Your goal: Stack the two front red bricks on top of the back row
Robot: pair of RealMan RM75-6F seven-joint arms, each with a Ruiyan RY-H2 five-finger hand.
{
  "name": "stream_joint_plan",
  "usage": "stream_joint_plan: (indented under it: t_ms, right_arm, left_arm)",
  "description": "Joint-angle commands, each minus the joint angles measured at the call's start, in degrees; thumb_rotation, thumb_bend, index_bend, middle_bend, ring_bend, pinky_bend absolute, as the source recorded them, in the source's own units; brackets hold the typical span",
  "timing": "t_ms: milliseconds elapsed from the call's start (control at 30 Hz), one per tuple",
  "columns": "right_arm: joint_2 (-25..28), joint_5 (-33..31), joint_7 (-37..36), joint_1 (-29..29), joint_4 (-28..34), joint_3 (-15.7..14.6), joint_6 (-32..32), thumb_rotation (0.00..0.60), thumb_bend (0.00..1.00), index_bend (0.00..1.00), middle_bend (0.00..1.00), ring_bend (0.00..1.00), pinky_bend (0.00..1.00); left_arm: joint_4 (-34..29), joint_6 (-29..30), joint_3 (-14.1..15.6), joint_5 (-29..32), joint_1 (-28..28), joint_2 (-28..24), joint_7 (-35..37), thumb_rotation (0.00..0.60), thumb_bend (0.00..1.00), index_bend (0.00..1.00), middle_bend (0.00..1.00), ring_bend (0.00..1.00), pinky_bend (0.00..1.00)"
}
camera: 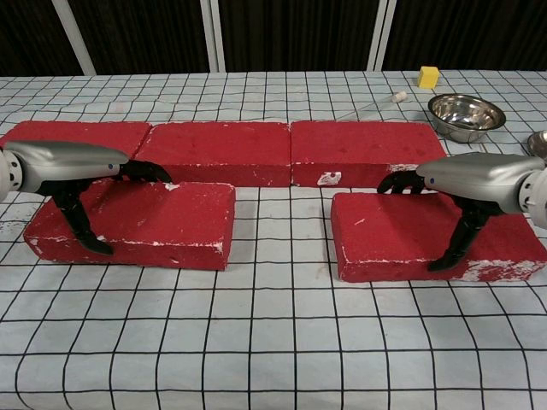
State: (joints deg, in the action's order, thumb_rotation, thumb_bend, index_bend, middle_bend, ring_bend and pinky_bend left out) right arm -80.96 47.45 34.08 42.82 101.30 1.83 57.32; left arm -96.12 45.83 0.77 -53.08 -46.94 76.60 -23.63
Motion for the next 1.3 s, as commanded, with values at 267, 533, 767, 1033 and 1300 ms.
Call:
stream_joint_plan:
  t_ms: [267, 533, 767, 1033, 1300]
  right_arm:
    - [-0.07, -0.35, 0.12, -0.17, 0.04, -0.2, 0.31, 0.6, 0.14, 0.13, 0.17, 0.17, 0.15]
    - [0.03, -0.03, -0.21, -0.44, 0.12, -0.12, 0.81, 0.6, 0.14, 0.13, 0.17, 0.17, 0.15]
    - [0.15, 0.25, -1.08, -0.72, 0.14, 0.1, 0.83, 0.6, 0.14, 0.13, 0.17, 0.17, 0.15]
    - [0.6, 0.53, -1.45, -0.8, 0.64, 0.37, 0.94, 0.6, 0.14, 0.13, 0.17, 0.17, 0.15]
    - [5.94, 2.14, -1.17, -1.49, 5.66, 0.9, 3.25, 0.6, 0.14, 0.13, 0.17, 0.17, 0.15]
  left_arm:
    - [0.66, -0.19, 0.15, -0.14, 0.08, 0.46, 0.54, 0.6, 0.25, 0.12, 0.17, 0.12, 0.26]
    - [1.42, -0.3, 0.28, -0.51, 0.17, 0.85, 0.87, 0.6, 0.25, 0.12, 0.17, 0.12, 0.26]
    - [1.75, -0.18, 0.37, -0.87, 0.36, 1.12, 1.19, 0.6, 0.25, 0.12, 0.17, 0.12, 0.26]
    - [2.1, 0.26, 0.39, -1.81, 0.96, 1.42, 2.18, 0.6, 0.25, 0.12, 0.17, 0.12, 0.26]
    - [-3.23, 3.71, -0.1, -5.88, 2.17, -3.29, 2.49, 0.6, 0.25, 0.12, 0.17, 0.12, 0.26]
